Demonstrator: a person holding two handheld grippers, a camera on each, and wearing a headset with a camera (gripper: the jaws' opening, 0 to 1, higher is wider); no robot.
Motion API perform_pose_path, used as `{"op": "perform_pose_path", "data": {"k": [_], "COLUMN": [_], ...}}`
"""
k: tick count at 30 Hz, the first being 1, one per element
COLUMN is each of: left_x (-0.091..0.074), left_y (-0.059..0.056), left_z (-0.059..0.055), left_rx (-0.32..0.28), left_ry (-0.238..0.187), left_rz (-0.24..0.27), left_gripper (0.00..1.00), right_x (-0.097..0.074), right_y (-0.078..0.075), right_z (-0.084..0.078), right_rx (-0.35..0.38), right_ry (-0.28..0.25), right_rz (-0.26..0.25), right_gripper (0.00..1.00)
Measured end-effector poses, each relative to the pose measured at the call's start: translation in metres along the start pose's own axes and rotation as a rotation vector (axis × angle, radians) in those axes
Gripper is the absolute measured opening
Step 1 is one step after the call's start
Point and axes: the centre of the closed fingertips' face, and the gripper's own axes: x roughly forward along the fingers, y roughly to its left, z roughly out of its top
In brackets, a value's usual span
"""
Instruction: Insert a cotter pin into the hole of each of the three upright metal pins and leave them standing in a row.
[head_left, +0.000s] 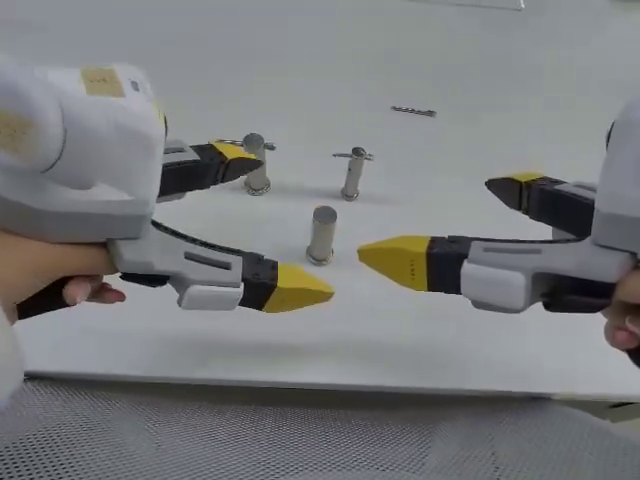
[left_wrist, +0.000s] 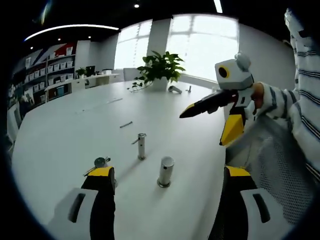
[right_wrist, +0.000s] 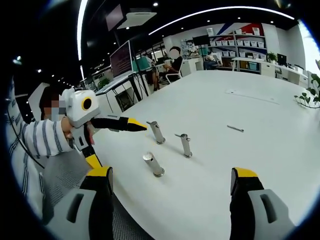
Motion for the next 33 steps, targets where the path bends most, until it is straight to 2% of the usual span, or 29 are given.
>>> {"op": "perform_pose_path", "data": {"k": [2,4,6,10,12,13,17,21,22,24,27,28,30,32,33], "left_x": [-0.006,-0.010,-0.013,-0.018,-0.019,-0.021,-0.021,-0.021,-0.022,-0.023,-0.022,-0.022,-0.022,-0.024,-0.024], "left_y": [0.000,0.000,0.001,0.001,-0.002,0.004,0.008,0.002,0.004,0.006,0.010,0.008,0.007,0.009,0.009], "left_z": [0.007,0.009,0.003,-0.014,-0.019,-0.023,-0.025,-0.015,-0.012,-0.010,-0.013,-0.015,-0.016,-0.014,-0.011], "left_rx": [-0.022,-0.026,-0.015,0.010,-0.001,-0.015,-0.064,-0.100,-0.108,-0.067,-0.051,-0.027,-0.044,-0.073,-0.116], "left_ry": [-0.040,-0.057,-0.032,0.052,0.063,0.064,0.047,-0.015,-0.030,-0.039,-0.005,0.009,0.009,-0.016,-0.041], "left_rz": [0.008,0.020,0.041,0.077,0.078,0.079,0.109,0.099,0.115,0.145,0.196,0.180,0.174,0.188,0.185], "left_gripper": [0.91,0.99,0.99,0.99,0.99,0.99,0.99,0.99,0.99,0.99,0.94,0.93,0.93,0.91,0.91], "right_x": [0.001,0.002,0.003,0.003,0.002,0.002,0.002,0.000,0.000,0.000,0.000,0.000,0.000,0.001,0.001], "right_y": [0.001,0.002,0.001,0.001,0.001,0.001,0.000,-0.001,-0.002,-0.003,-0.004,-0.004,-0.004,-0.004,-0.004], "right_z": [0.000,-0.001,-0.003,-0.006,-0.006,-0.006,-0.007,-0.007,-0.007,-0.007,-0.008,-0.008,-0.009,-0.008,-0.008], "right_rx": [-0.014,-0.025,-0.031,-0.044,-0.048,-0.050,-0.053,-0.057,-0.055,-0.055,-0.059,-0.060,-0.060,-0.061,-0.061], "right_ry": [0.009,0.019,0.029,0.046,0.049,0.050,0.054,0.060,0.060,0.062,0.070,0.071,0.075,0.076,0.077], "right_rz": [0.002,0.001,0.000,-0.002,-0.004,-0.004,-0.006,-0.012,-0.013,-0.014,-0.015,-0.016,-0.014,-0.015,-0.015], "right_gripper": [0.97,0.97,0.97,0.96,0.96,0.96,0.96,0.96,0.96,0.96,0.96,0.96,0.96,0.96,0.96]}}
